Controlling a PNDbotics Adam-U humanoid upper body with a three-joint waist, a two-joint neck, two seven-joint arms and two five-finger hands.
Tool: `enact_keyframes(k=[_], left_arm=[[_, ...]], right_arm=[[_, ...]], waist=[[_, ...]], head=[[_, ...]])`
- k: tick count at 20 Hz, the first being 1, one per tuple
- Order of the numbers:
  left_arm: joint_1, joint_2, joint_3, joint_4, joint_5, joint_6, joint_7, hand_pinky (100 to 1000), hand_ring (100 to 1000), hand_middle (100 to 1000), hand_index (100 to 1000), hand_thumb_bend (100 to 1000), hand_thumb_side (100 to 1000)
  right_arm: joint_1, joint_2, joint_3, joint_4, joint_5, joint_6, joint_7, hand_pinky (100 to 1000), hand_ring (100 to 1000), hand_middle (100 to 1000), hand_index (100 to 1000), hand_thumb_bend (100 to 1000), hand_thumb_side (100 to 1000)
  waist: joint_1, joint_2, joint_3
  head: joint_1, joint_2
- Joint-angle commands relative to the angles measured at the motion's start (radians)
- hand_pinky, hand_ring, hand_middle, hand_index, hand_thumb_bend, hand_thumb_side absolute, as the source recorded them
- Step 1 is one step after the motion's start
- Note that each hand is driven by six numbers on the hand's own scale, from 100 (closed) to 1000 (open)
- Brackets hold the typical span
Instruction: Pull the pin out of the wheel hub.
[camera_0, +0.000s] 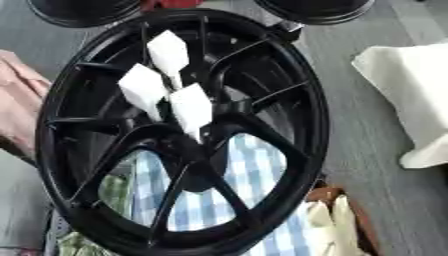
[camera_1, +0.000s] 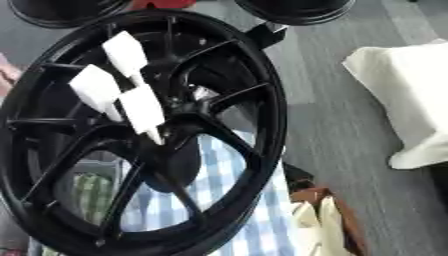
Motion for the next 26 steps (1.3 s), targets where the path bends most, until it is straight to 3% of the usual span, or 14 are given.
enact_keyframes(k=[1, 13, 18, 26], left_arm=[[-0.004, 0.048, -0.037, -0.043, -0.053, 0.002, -0.017, 835, 697, 773, 851, 178, 411], [-0.052, 0.037, -0.216, -0.054, -0.169, 0.019, -0.018, 824, 694, 755, 872, 269, 472], [-0.079, 0.016, -0.243, -0.03, -0.202, 0.031, -0.018, 821, 709, 793, 891, 313, 454], [-0.119, -0.026, -0.273, 0.024, -0.226, 0.059, -0.018, 803, 691, 773, 880, 319, 429]], right_arm=[[-0.005, -0.021, -0.005, -0.018, -0.005, -0.001, 0.003, 816, 701, 710, 689, 100, 418], [-0.01, -0.025, 0.003, -0.018, -0.012, 0.003, 0.012, 817, 701, 711, 688, 100, 423], [-0.011, -0.024, 0.006, -0.018, -0.014, 0.006, 0.015, 817, 699, 711, 687, 100, 426], [-0.013, -0.02, 0.008, -0.018, -0.016, 0.008, 0.016, 817, 699, 711, 687, 100, 429]], waist=[[0.0, -0.023, -0.004], [0.006, -0.027, -0.014], [0.007, -0.028, -0.015], [0.005, -0.028, -0.015]], head=[[0.006, -0.006], [0.025, 0.002], [0.027, 0.004], [0.033, 0.009]])
